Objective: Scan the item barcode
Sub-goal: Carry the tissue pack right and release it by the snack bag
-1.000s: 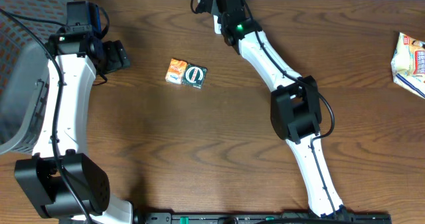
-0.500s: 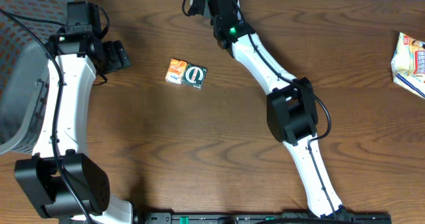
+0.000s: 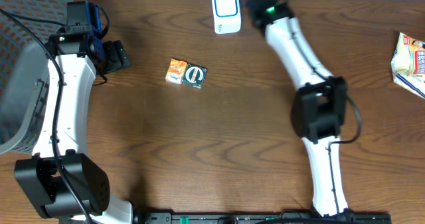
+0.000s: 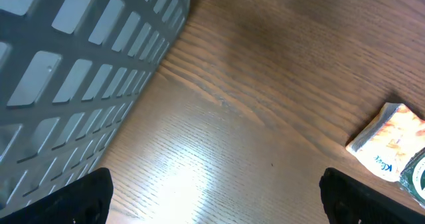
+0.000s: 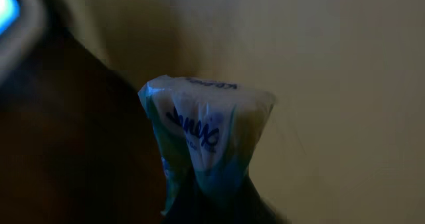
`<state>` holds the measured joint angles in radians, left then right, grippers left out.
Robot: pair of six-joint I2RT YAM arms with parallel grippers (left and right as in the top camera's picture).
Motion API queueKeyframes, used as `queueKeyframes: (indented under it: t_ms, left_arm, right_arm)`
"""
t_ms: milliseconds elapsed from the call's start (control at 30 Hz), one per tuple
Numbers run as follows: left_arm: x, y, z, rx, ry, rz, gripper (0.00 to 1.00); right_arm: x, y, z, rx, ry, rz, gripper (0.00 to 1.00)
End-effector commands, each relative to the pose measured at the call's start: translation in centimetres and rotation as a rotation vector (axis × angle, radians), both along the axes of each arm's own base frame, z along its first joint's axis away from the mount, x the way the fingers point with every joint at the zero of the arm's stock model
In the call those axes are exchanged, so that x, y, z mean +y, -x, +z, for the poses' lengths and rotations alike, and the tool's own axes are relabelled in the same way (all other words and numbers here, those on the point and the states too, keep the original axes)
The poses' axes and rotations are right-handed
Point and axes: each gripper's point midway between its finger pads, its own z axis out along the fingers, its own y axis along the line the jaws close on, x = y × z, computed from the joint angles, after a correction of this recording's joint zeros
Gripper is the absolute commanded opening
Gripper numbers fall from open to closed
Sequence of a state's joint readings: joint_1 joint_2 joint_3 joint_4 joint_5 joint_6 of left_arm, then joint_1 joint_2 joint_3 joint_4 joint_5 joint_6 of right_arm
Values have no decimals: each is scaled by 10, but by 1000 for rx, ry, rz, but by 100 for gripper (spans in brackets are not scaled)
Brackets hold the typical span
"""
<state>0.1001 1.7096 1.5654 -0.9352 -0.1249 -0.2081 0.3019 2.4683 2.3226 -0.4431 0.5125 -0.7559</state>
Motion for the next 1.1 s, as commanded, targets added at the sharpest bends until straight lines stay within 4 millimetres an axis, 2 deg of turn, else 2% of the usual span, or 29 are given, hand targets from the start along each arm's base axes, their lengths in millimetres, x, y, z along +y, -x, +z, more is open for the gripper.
queueKeyframes:
  t_ms: [0, 100, 133, 233, 367, 433, 500, 633, 800, 833, 900, 933, 1000, 1067]
  left_arm:
    - [0, 1, -6, 18, 1, -7, 98]
    - [0, 1, -6, 18, 1, -7, 97]
    - [0, 1, -6, 18, 1, -7, 98]
    - [0, 1, -6, 18, 1, -7, 98]
    - [0, 1, -6, 18, 1, -7, 97]
    - [0, 1, -6, 18, 1, -7, 98]
    - [0, 1, -6, 18, 1, -7, 97]
    - [0, 1, -6, 18, 1, -7, 97]
    - [0, 1, -6, 18, 1, -7, 98]
    - [0, 1, -6, 18, 1, -7, 97]
    - [0, 1, -6, 18, 1, -7, 98]
    - [0, 1, -6, 18, 1, -7, 98]
    - [0, 1, -6, 18, 1, -7, 98]
    - [0, 1, -6, 18, 1, -7, 98]
  right_arm:
    - [-78, 9, 25, -52, -170, -254, 4]
    - [-138, 25, 5, 12, -233, -421, 4]
    - [-167, 35, -4, 31, -271, -509, 2]
    - [-227, 62, -20, 59, -354, -712, 1]
    - [-286, 99, -38, 110, -419, -903, 1]
    - [-306, 115, -47, 156, -469, -955, 1]
    - [-318, 128, -58, 222, -551, -966, 1]
    - [-328, 141, -72, 296, -682, -963, 3]
    - [-357, 164, -81, 312, -646, -1050, 5]
    - [-362, 168, -83, 313, -630, -1068, 8]
    - [-368, 173, -85, 318, -621, -1085, 33]
    - [-369, 175, -86, 320, -621, -1089, 39]
    - [-369, 176, -87, 320, -625, -1097, 63]
    - [-367, 174, -87, 319, -624, -1092, 80]
